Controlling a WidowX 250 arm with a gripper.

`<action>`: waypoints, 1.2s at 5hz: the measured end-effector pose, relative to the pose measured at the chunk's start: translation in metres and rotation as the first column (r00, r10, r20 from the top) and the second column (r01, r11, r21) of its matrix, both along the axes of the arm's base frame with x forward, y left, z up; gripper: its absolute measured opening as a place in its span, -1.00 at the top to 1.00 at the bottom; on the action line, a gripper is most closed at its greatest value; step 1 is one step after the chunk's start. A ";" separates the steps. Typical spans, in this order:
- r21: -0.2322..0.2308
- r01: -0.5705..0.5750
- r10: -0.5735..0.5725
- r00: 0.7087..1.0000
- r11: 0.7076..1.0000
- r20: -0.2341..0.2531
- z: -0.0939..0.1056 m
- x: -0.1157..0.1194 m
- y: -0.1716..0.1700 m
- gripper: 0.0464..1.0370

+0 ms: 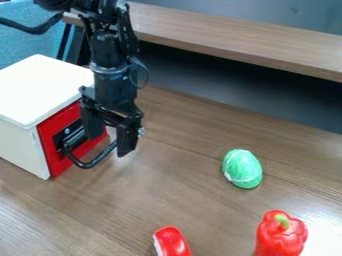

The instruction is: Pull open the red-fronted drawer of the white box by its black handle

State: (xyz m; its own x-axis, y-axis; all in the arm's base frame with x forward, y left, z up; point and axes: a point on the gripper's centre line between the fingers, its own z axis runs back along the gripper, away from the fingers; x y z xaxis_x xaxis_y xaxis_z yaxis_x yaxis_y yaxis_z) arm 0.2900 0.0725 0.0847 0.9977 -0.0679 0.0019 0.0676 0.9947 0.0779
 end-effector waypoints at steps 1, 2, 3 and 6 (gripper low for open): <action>0.011 -0.015 0.015 1.000 1.000 -0.008 -0.006 0.000 0.007 -0.92; 0.027 -0.021 0.020 1.000 0.999 0.010 -0.012 0.005 0.013 -0.92; 0.040 -0.038 0.037 0.999 0.998 0.019 -0.023 0.006 0.015 -0.92; -0.043 -0.042 0.046 0.996 0.998 0.078 -0.052 0.013 0.003 -0.92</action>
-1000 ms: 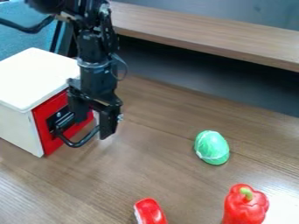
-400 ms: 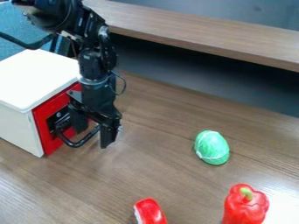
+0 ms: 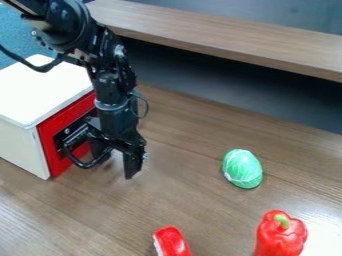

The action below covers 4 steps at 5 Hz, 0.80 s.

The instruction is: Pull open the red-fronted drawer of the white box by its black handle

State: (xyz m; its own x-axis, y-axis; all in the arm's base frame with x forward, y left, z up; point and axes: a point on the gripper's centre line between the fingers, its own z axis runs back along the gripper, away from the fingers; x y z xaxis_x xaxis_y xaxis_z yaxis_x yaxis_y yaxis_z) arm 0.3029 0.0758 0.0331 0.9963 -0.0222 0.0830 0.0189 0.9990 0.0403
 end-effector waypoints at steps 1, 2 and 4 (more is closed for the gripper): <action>-0.035 0.035 -0.035 0.999 0.999 0.013 -0.004 0.004 -0.013 -0.92; -0.058 0.090 -0.090 0.996 0.994 0.007 -0.007 0.007 -0.034 -0.92; -0.087 0.215 -0.216 0.976 0.973 -0.003 -0.008 0.006 -0.081 -0.92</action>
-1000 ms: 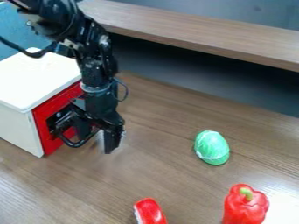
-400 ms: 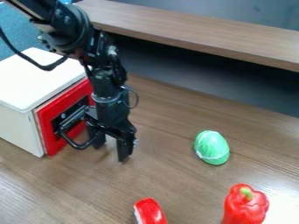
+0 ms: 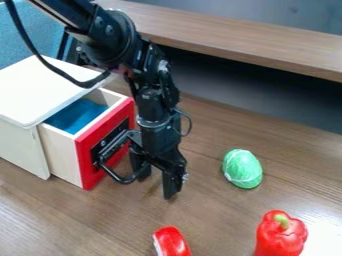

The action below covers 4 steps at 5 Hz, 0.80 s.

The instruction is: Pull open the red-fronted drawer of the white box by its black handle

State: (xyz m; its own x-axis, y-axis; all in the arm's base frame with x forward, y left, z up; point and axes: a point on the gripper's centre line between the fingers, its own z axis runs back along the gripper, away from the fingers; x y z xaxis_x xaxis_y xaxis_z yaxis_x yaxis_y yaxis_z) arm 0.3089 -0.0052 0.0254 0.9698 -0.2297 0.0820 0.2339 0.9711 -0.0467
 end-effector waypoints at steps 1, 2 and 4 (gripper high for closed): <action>-0.001 0.031 -0.031 0.999 1.000 0.006 0.003 -0.003 -0.009 -0.92; -0.010 0.060 -0.060 0.998 0.998 0.005 0.003 -0.006 -0.021 -0.92; -0.025 0.105 -0.105 0.994 0.994 0.012 0.008 -0.011 -0.042 -0.92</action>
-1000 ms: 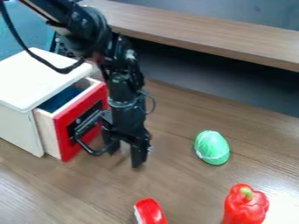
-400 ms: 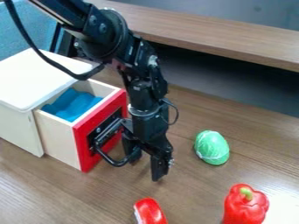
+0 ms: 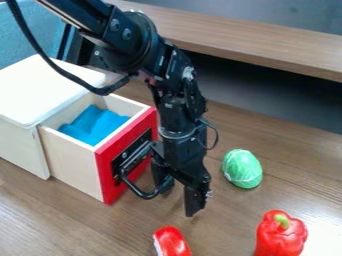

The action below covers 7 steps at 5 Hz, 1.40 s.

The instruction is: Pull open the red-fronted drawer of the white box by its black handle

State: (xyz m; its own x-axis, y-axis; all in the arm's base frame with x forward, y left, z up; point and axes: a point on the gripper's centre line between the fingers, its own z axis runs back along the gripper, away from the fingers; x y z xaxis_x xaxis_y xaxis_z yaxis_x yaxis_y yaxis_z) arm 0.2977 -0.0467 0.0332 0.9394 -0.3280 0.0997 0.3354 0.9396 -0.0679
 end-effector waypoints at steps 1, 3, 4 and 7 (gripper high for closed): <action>-0.002 0.004 -0.004 1.000 1.000 0.000 0.003 -0.002 -0.004 -0.92; 0.100 -0.078 0.077 0.997 0.992 0.019 0.039 -0.010 0.013 -0.92; 0.126 -0.102 0.101 0.995 0.987 0.018 0.054 -0.011 0.018 -0.92; 0.029 -0.038 0.037 0.998 0.999 0.051 0.103 -0.033 0.005 -0.92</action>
State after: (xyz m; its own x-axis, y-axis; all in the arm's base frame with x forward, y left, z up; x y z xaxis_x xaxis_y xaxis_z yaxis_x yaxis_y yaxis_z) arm 0.2647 -0.0415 0.1366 0.9451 -0.2962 0.1382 0.3021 0.9530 -0.0234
